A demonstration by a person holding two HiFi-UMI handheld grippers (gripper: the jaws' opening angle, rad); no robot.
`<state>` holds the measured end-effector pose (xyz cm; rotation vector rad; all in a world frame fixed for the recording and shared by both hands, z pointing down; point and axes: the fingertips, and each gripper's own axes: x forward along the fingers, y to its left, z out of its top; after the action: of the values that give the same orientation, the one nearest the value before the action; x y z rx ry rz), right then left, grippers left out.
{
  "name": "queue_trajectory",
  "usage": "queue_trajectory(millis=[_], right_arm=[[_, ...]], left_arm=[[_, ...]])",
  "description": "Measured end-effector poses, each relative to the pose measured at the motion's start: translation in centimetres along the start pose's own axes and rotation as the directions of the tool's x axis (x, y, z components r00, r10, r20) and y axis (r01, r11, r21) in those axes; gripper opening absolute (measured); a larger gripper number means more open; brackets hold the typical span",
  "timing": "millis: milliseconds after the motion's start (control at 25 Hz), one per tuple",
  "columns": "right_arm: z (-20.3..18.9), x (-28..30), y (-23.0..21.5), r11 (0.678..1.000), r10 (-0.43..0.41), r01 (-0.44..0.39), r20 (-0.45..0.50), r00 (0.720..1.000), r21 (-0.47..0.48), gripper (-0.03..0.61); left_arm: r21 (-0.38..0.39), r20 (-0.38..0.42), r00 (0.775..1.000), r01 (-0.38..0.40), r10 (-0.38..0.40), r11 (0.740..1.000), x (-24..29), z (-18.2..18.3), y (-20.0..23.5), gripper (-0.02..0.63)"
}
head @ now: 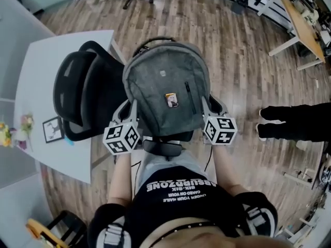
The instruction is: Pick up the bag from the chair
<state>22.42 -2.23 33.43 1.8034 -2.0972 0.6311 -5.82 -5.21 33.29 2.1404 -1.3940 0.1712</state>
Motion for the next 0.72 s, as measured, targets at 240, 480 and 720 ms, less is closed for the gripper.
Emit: queue_trajectory(millis=[240,480,720], right_arm=[[2.6,-2.7,0.1,1.0,0.004,-0.005,0.068,0.998,0.008,0.098],[4.0,-4.6,0.1,1.0,0.003,-0.005,0.105,0.994,0.016,0.095],[5.2,-5.0,0.3,1.0,0.014,-0.015,0.123,0.992,0.01,0.094]], left_arm=[[0.055,0.045,0.998,0.049,-0.052,0.997,-2.1,3.1,-2.4,0.071],[0.101,0.079,0.994,0.066,-0.074,0.993,-3.5,5.2,-4.3,0.071],[0.099,0.1,0.992,0.072,-0.082,0.992,-4.3,6.3,-4.9,0.071]])
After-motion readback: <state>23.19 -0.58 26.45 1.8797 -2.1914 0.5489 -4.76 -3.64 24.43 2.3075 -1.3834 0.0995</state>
